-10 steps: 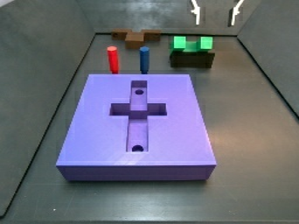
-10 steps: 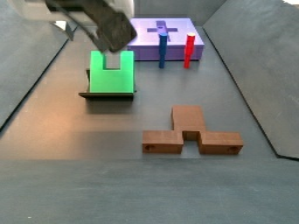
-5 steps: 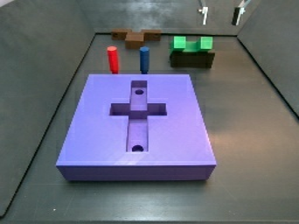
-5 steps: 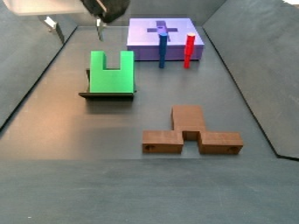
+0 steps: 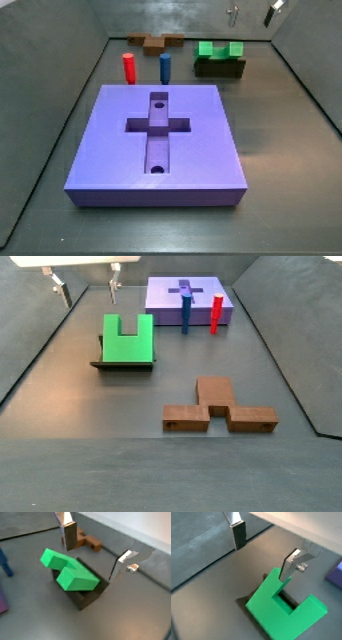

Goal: Pick up the green object. Move up. Place the green object on the fixture. Regrasp the green object. Move to above the board. Insert the green object.
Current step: Regrasp the green object.

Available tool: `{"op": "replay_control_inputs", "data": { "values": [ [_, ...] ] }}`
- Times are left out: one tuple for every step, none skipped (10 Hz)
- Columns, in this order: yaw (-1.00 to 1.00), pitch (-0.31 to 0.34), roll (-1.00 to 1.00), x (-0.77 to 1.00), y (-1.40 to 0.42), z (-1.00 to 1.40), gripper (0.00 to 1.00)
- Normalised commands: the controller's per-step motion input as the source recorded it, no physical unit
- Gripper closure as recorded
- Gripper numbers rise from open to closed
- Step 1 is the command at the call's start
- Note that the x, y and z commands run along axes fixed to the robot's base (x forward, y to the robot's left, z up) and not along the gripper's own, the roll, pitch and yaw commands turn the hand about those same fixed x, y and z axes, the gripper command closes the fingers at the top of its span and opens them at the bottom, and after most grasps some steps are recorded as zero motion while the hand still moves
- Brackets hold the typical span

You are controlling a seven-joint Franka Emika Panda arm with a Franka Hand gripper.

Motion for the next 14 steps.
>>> {"op": "replay_control_inputs", "data": {
  "values": [
    [-0.07,0.166,1.0,-0.03,-0.1,0.0,0.0],
    [-0.1,0.2,1.0,-0.04,-0.13,0.0,0.0],
    [-0.05,0.22,1.0,-0.11,-0.16,0.0,0.0],
    [-0.02,0.229,1.0,-0.15,-0.15,0.0,0.0],
    [-0.03,0.214,1.0,-0.12,-0.18,0.0,0.0],
    [-0.06,0.226,1.0,-0.02,-0.17,0.0,0.0],
    [-0.05,0.243,0.43,0.0,0.02,-0.16,0.0],
    [0.0,-0.06,0.0,-0.02,0.0,0.0,0.0],
    [0.0,0.0,-0.04,0.0,0.0,-0.02,0.0],
    [0.0,0.0,0.0,0.01,0.0,-0.23,0.0],
    [0.0,0.0,0.0,0.0,0.0,-0.39,0.0],
    [0.01,0.0,0.0,0.04,0.0,-0.38,0.0],
    [0.1,0.017,0.06,0.2,-0.09,-0.27,0.0],
    [0.17,0.077,0.07,0.29,-0.13,-0.17,0.0]
  ]
}}
